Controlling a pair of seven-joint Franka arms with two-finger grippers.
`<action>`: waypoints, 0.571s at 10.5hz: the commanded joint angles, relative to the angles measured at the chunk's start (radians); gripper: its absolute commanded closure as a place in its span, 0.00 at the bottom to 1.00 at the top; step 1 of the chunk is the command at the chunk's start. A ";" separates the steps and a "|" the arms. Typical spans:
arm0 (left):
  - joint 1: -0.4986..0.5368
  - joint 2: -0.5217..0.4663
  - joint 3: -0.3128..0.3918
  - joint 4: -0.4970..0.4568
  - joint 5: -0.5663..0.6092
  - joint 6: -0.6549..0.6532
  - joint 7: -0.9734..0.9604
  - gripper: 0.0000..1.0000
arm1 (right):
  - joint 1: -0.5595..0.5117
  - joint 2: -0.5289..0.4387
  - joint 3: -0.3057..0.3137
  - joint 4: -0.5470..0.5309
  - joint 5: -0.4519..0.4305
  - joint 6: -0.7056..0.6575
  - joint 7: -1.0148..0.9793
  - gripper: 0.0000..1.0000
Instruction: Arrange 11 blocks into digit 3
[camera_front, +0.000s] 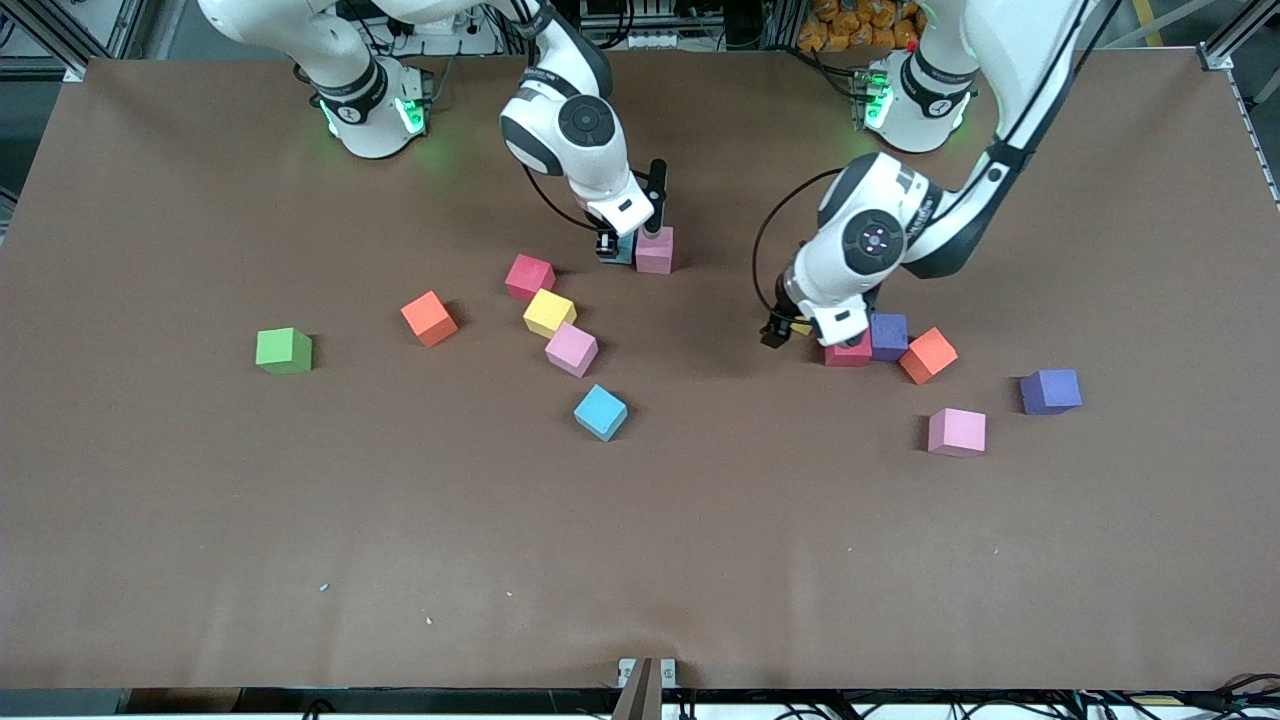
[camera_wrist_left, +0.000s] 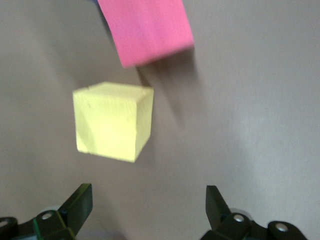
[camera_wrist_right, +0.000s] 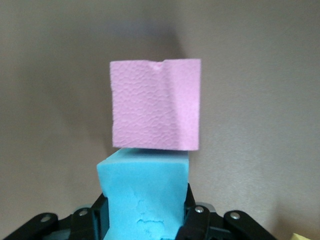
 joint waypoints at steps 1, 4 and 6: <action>0.025 -0.045 -0.014 -0.042 0.018 -0.031 -0.017 0.00 | 0.010 0.039 -0.006 0.041 -0.042 -0.015 0.040 1.00; 0.029 -0.031 -0.013 -0.068 0.023 -0.029 -0.015 0.00 | 0.016 0.051 -0.006 0.050 -0.042 -0.013 0.043 1.00; 0.031 -0.034 -0.013 -0.076 0.037 -0.031 0.000 0.00 | 0.019 0.054 -0.004 0.058 -0.042 -0.013 0.045 1.00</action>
